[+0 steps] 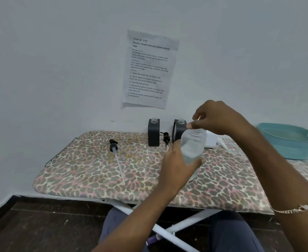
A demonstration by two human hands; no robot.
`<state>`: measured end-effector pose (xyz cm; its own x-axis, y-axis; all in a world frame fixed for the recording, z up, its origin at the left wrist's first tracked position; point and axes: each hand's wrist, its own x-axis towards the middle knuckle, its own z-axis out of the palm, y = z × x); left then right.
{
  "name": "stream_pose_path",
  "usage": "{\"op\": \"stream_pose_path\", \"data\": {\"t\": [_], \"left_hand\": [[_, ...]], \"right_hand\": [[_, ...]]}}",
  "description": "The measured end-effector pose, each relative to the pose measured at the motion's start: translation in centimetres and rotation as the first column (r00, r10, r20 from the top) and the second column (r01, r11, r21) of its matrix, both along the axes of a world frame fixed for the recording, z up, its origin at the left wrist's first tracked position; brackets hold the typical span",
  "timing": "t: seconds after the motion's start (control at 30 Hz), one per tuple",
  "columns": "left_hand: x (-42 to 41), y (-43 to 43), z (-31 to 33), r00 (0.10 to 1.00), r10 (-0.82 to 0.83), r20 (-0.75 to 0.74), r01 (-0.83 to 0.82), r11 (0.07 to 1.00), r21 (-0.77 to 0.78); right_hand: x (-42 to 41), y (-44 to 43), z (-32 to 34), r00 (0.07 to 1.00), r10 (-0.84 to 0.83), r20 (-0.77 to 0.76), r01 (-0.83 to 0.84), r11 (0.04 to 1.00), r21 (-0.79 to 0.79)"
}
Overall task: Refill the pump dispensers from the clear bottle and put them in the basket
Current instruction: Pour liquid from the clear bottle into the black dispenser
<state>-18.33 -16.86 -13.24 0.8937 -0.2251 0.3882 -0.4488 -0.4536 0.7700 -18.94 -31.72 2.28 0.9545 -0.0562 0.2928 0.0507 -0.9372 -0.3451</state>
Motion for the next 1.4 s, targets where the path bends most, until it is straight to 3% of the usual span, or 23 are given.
{"op": "stream_pose_path", "data": {"t": [0.33,0.63,0.9,1.4], "left_hand": [[-0.3,0.1,1.0,0.995,0.098,0.036,-0.097,0.995,-0.032],[0.9,5.8,1.5,0.959,0.268,0.094,-0.253,0.957,-0.142],[1.5,9.7,0.6,0.938,0.334,0.089,-0.312,0.930,-0.196],[1.9,10.8,-0.3,0.911,0.393,0.122,-0.371,0.913,-0.167]], "right_hand": [[-0.3,0.9,0.3,0.996,0.087,0.034,-0.088,0.996,0.031],[1.9,4.7,0.2,0.980,0.159,0.124,-0.185,0.954,0.238],[8.8,6.4,-7.7,0.973,-0.139,0.183,0.038,0.882,0.470],[14.3,11.7,-13.9,0.975,-0.223,-0.020,0.201,0.830,0.520]]}}
